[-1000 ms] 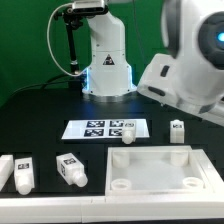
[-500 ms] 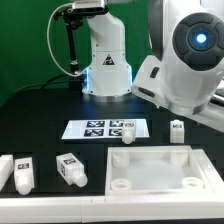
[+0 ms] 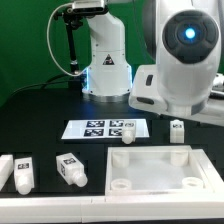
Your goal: Assemble one leg
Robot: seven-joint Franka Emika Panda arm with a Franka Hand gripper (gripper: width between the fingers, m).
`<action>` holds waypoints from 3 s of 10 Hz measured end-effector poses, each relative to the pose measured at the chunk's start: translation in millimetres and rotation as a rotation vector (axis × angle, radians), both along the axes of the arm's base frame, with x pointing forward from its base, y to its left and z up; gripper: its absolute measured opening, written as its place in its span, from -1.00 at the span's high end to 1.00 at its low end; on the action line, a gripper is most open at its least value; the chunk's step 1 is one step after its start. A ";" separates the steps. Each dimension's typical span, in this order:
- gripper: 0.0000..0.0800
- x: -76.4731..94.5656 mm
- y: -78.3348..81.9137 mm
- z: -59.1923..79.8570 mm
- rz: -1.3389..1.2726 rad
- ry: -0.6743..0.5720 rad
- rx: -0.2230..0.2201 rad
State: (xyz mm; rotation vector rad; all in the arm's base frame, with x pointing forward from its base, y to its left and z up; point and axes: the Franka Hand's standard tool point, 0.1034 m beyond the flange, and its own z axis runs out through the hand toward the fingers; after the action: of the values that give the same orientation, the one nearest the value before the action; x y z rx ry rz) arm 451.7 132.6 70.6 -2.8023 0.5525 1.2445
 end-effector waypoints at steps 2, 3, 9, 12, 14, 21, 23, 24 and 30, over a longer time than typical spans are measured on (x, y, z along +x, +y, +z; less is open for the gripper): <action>-0.62 -0.8 -1.9 -3.7 -0.002 0.006 -0.003; -0.62 -0.6 -2.3 -3.7 -0.003 0.006 -0.003; -0.62 -29.5 9.3 -55.8 -0.061 0.047 0.012; -0.62 -35.7 4.6 -61.4 -0.054 0.063 0.010; -0.62 -36.6 2.7 -62.0 -0.059 0.066 0.009; 0.30 -35.1 -0.9 -62.3 -0.068 0.064 0.008; 0.29 -34.9 -1.7 -62.3 -0.069 0.064 0.008; 0.29 -31.7 -1.9 -57.6 -0.068 0.059 0.011; 0.29 63.4 -30.0 36.7 -0.094 -0.315 -0.026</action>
Offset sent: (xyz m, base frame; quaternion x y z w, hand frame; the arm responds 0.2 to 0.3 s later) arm 0.0000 0.0000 0.0000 0.0000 0.0000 0.0000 1.0000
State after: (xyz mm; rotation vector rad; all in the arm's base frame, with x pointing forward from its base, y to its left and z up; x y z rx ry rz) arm 515.1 102.6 107.3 -2.8720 0.6710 0.7621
